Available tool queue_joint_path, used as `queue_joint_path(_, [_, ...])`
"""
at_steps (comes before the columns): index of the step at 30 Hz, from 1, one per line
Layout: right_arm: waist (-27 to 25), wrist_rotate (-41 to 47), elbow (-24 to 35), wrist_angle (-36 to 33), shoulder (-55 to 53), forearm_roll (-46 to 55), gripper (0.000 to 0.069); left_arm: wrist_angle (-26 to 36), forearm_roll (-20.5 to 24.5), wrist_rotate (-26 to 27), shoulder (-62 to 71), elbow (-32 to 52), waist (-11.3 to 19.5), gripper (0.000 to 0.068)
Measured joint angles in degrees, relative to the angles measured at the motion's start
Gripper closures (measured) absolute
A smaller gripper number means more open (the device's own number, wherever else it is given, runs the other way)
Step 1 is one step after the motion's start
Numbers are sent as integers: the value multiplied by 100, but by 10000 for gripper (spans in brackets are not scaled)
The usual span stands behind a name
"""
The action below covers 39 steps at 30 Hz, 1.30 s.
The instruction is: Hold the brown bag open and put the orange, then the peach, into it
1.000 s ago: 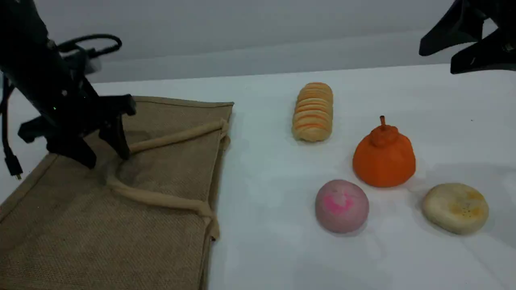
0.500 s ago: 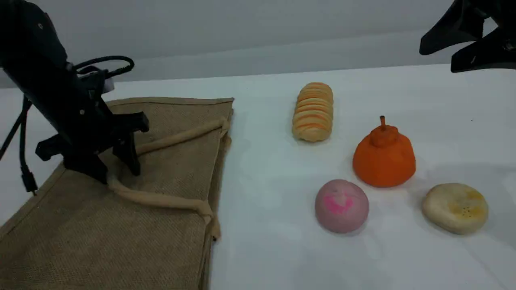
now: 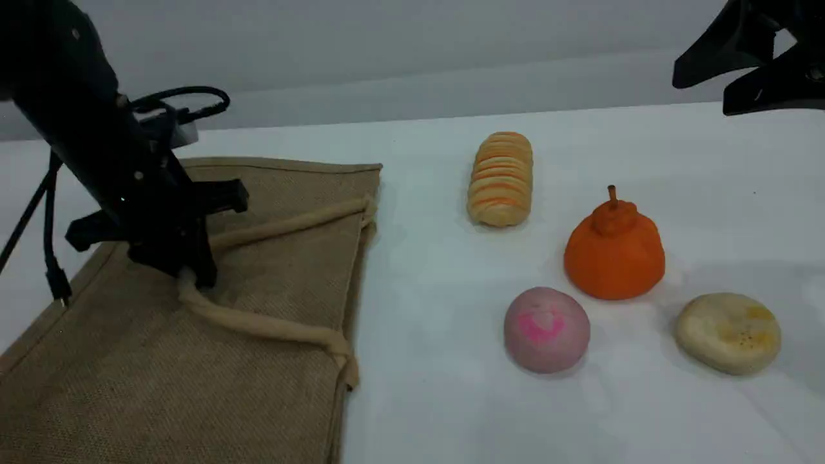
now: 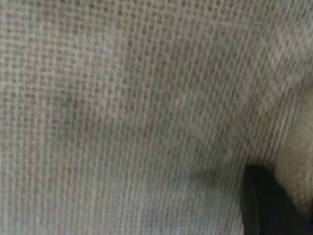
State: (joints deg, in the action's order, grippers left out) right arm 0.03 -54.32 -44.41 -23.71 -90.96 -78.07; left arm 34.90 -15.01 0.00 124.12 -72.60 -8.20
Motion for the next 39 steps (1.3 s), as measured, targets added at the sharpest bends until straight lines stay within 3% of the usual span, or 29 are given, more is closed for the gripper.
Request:
queue_joint_path(12, [0, -106, 0, -60, -678, -27, 339, 2030, 0, 1145, -1407, -1391, 0, 610])
queue_joint_path(16, [0, -515, 0, -31, -853, -384, 339, 2657, -80, 1617, -1822, -1853, 0, 610])
queue_joint_path(21, [0, -1376, 0, 50, -1021, -1254, 339, 3441, -510, 2346, -1921, -2302, 0, 610])
queue_joint_path(29, [0, -2867, 0, -176, -1226, -2187, 339, 3530, -595, 2710, -2105, -2890, 0, 610])
queue_joint_path(34, [0, -3224, 0, -188, -1257, -2187, 339, 3526, -654, 2950, -2338, -2934, 0, 610])
queue_joint_path(39, [0, -3296, 0, -188, -1257, -2187, 339, 3526, -1020, 3129, -2599, -2934, 5, 610])
